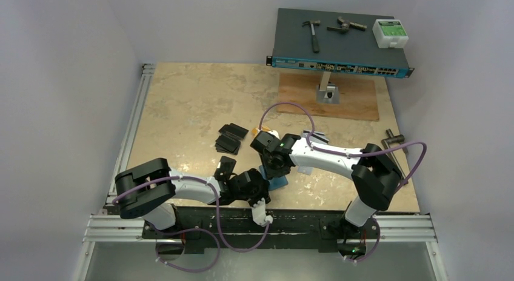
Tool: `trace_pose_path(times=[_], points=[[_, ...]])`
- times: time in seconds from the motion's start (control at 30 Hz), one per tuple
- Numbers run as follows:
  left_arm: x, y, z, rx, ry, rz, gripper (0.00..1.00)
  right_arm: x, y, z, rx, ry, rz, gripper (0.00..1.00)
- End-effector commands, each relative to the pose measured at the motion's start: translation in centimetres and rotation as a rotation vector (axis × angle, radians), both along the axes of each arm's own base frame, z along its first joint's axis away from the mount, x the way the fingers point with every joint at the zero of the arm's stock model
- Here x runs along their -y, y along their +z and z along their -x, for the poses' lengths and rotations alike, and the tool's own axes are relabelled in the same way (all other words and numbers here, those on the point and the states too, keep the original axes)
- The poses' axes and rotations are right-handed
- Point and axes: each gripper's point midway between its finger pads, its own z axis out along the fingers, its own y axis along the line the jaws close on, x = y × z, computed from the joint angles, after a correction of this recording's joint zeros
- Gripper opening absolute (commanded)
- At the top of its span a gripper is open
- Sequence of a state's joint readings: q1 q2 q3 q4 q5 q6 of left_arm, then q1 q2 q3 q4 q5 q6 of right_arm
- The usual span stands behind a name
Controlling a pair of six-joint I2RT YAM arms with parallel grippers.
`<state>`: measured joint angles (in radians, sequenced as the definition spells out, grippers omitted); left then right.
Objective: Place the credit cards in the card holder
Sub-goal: Close the card holder at the center of the board.
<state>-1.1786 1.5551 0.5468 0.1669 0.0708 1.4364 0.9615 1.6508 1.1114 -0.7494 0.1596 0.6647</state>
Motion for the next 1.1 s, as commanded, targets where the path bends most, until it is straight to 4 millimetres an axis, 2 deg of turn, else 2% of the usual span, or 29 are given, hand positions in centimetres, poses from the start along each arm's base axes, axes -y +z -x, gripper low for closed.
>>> trace_pose_path(times=[0.0, 0.07, 0.3, 0.57, 0.7, 0.87, 1.07], points=[[-6.2, -5.4, 2.4, -0.116, 0.023, -0.251, 0.0, 0.3, 2.2, -1.7, 0.112, -0.041, 0.04, 0.33], [-6.1, -5.3, 2.4, -0.116, 0.023, -0.246, 0.0, 0.5, 2.6, -1.9, 0.134, -0.047, 0.063, 0.32], [-5.7, -4.9, 2.3, -0.116, 0.02, -0.238, 0.0, 0.5, 3.5, -2.2, 0.174, -0.044, 0.125, 0.41], [-5.7, -4.9, 2.3, -0.123, 0.024, -0.239, 0.0, 0.3, 1.0, -2.2, 0.14, -0.019, 0.164, 0.39], [-5.8, -4.9, 2.4, -0.125, 0.024, -0.239, 0.0, 0.2, 0.4, -2.2, 0.135, -0.017, 0.168, 0.29], [-5.8, -4.9, 2.5, -0.128, 0.022, -0.239, 0.0, 0.1, 0.7, -2.3, 0.147, -0.028, 0.153, 0.12], [-5.8, -4.9, 2.5, -0.131, 0.026, -0.238, 0.0, 0.3, 0.9, -2.4, 0.155, -0.039, 0.155, 0.02]])
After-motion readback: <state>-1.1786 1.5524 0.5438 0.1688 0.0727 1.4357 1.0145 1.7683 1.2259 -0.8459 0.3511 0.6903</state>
